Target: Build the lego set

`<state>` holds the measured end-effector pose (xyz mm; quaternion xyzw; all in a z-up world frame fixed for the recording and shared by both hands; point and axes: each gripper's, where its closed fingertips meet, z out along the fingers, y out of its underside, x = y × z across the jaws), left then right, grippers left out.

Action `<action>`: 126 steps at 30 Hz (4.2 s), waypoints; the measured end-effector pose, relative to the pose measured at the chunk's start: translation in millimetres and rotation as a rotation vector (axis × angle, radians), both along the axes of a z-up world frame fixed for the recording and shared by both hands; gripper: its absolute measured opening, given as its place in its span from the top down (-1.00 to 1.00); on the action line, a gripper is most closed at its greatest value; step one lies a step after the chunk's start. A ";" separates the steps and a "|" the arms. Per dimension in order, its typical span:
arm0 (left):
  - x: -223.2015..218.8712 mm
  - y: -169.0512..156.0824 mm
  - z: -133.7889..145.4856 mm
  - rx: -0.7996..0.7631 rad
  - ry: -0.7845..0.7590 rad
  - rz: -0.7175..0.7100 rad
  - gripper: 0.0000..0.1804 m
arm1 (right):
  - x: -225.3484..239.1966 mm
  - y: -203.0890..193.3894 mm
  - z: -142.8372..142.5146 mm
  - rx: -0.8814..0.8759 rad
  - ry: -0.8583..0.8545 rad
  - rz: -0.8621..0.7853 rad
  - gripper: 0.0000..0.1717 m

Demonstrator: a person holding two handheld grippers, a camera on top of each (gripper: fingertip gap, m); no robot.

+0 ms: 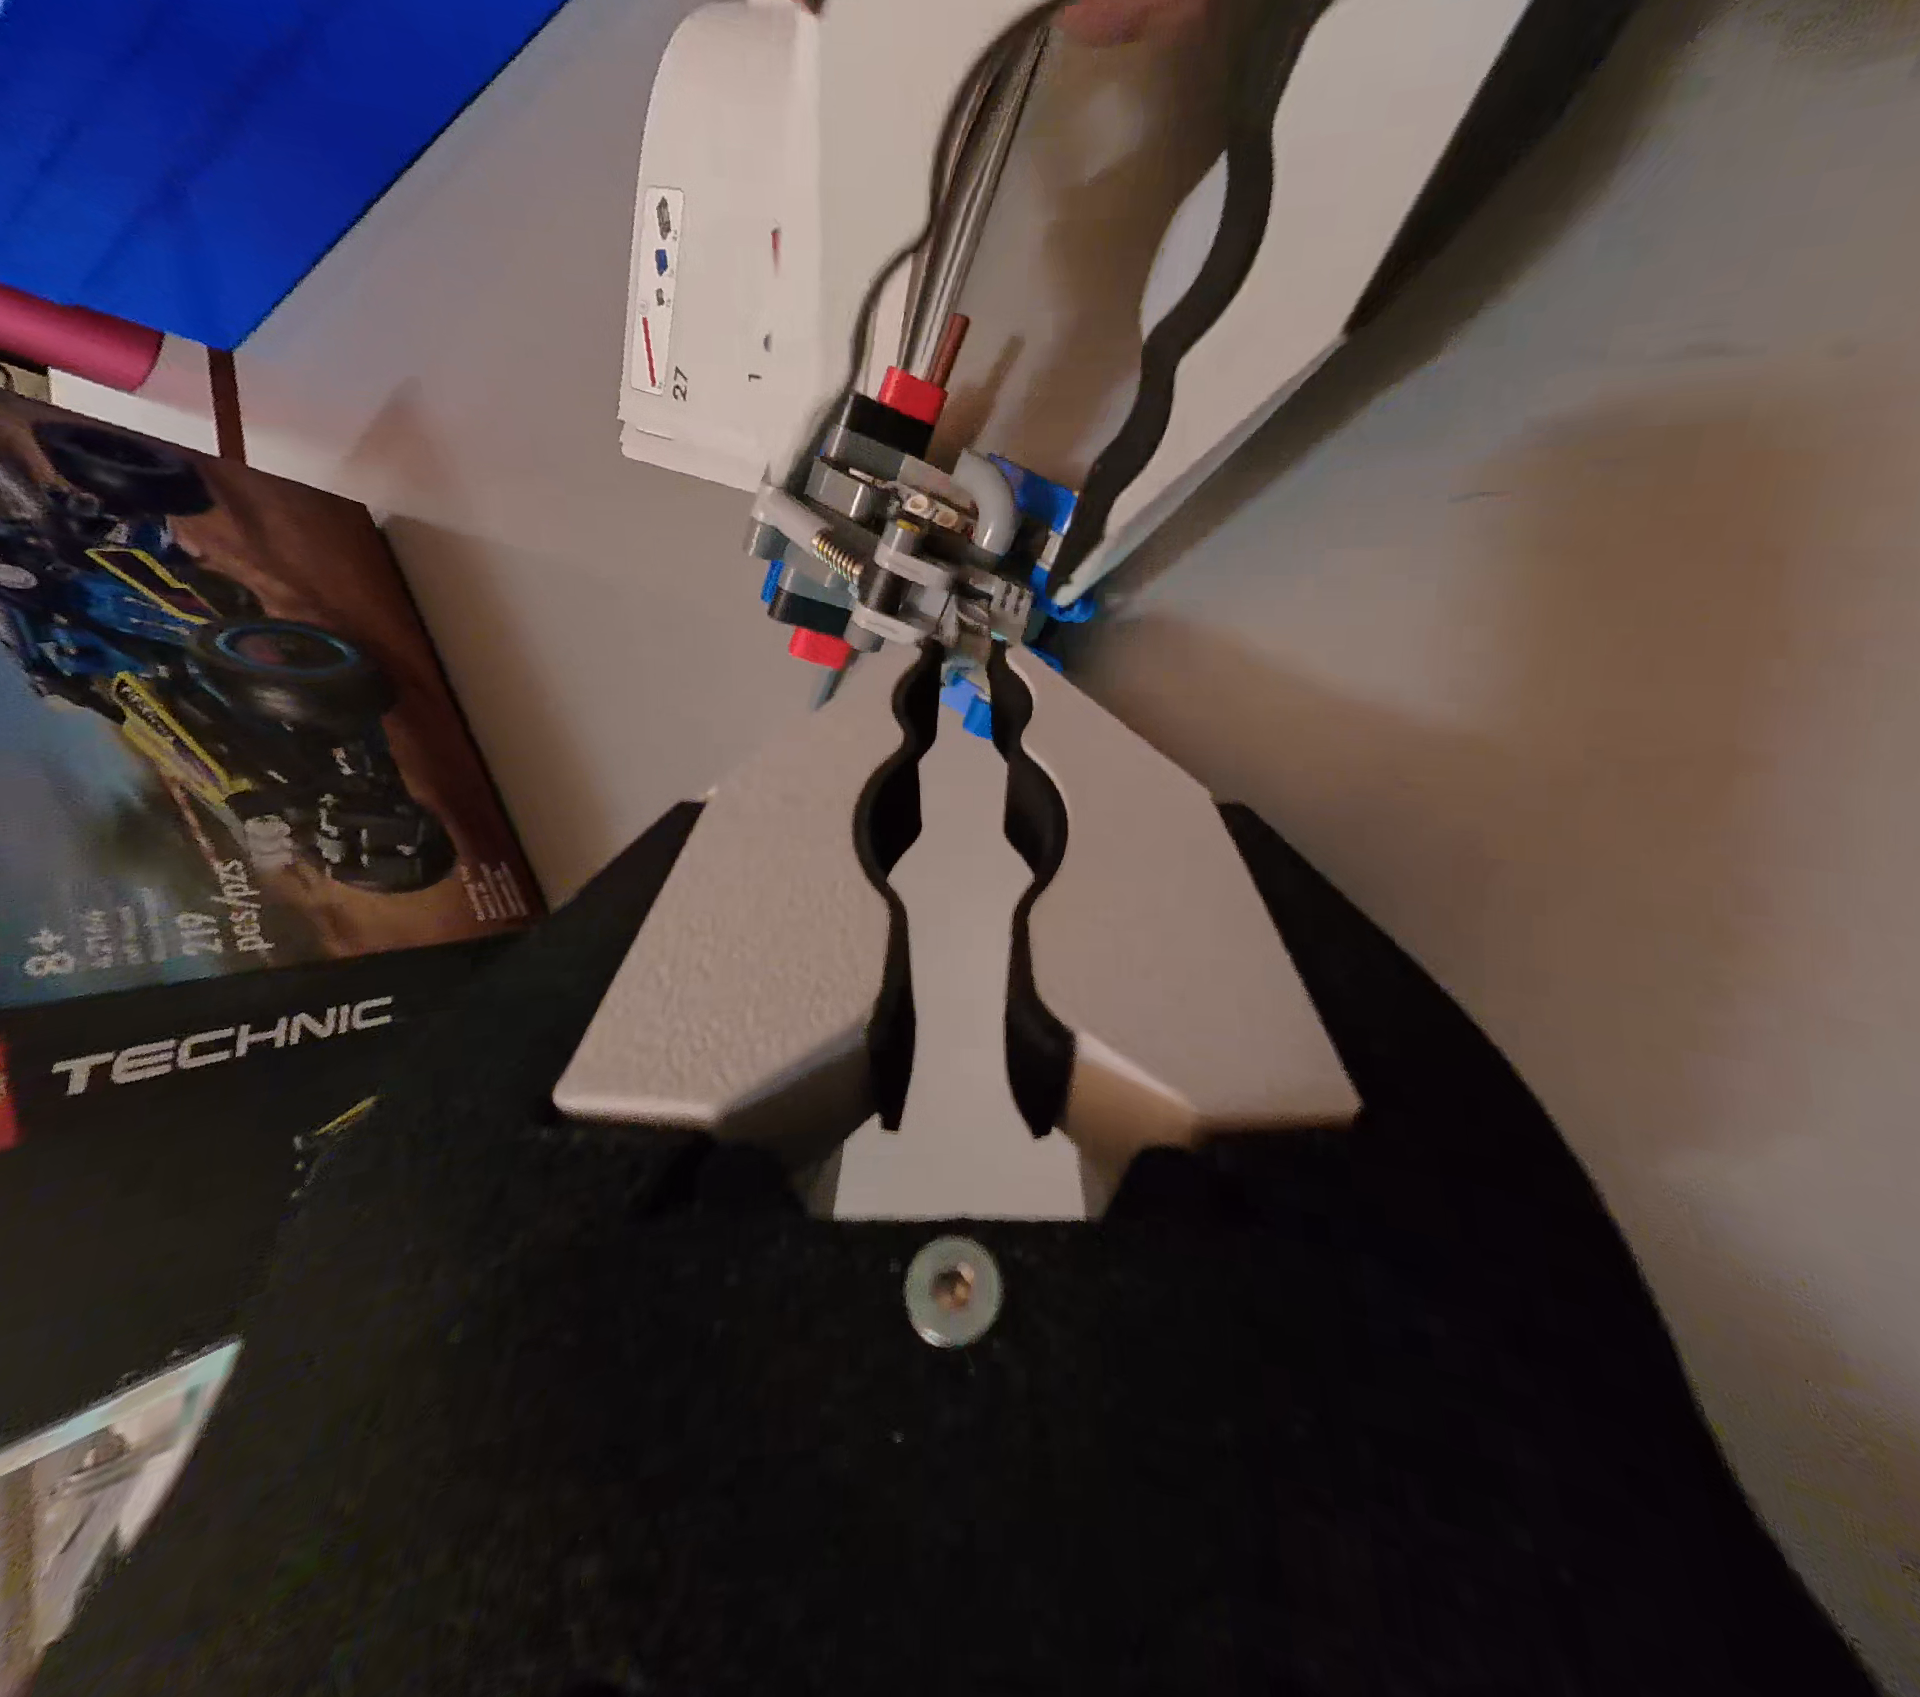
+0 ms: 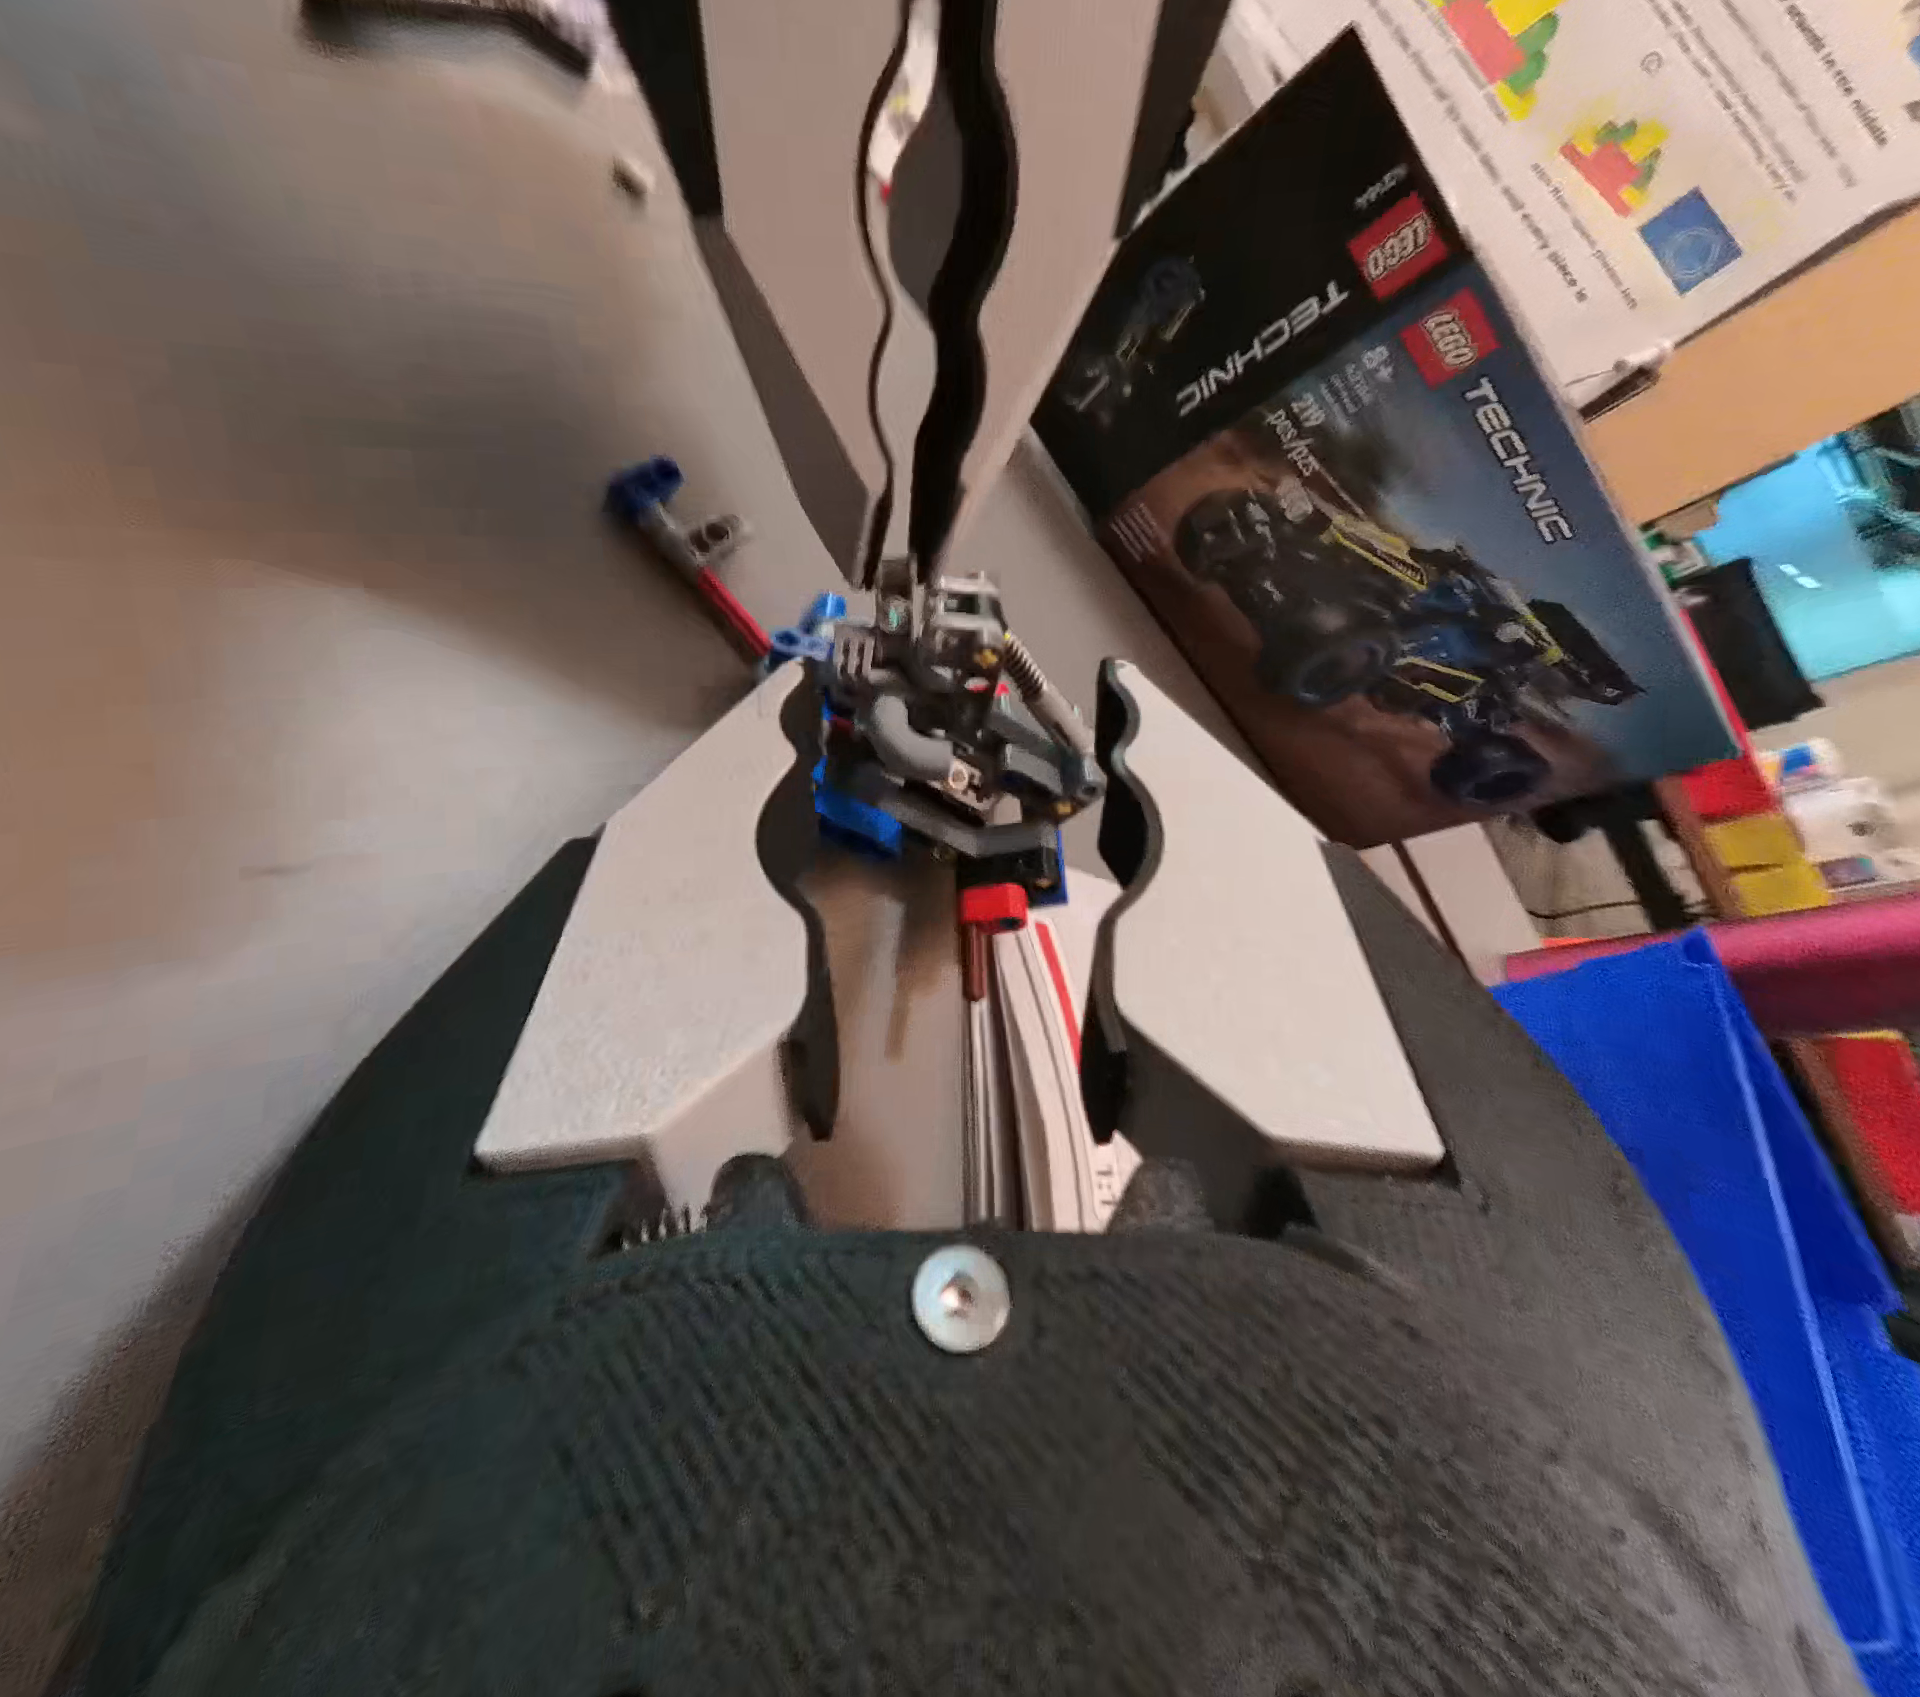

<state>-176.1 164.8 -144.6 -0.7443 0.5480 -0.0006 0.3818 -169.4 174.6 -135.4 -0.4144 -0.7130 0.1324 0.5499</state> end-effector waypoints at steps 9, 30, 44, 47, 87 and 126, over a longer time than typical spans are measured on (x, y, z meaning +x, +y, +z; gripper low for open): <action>6.5 3.9 0.8 -0.049 0.128 -0.007 0.93 | 7.3 -0.2 -9.0 -0.007 0.008 -0.019 0.53; 0.3 12.1 3.5 -0.165 0.518 -0.132 0.93 | 4.2 -40.0 -4.7 0.001 0.077 -0.036 0.64; -8.8 16.0 -0.3 -0.237 0.610 -0.095 0.94 | -41.1 -50.5 -30.7 -0.121 -0.087 -0.229 0.64; -5.3 15.0 -0.8 -0.236 0.564 -0.091 0.94 | -39.0 -54.2 -37.5 -0.215 -0.122 -0.213 0.86; -21.0 -44.9 -40.4 -0.259 -0.255 0.479 0.86 | 38.0 -29.9 -8.4 -0.261 -0.006 -0.036 0.79; 29.2 -61.5 25.3 0.612 0.188 -0.037 0.86 | 41.9 -72.4 29.0 -0.698 0.142 0.323 0.99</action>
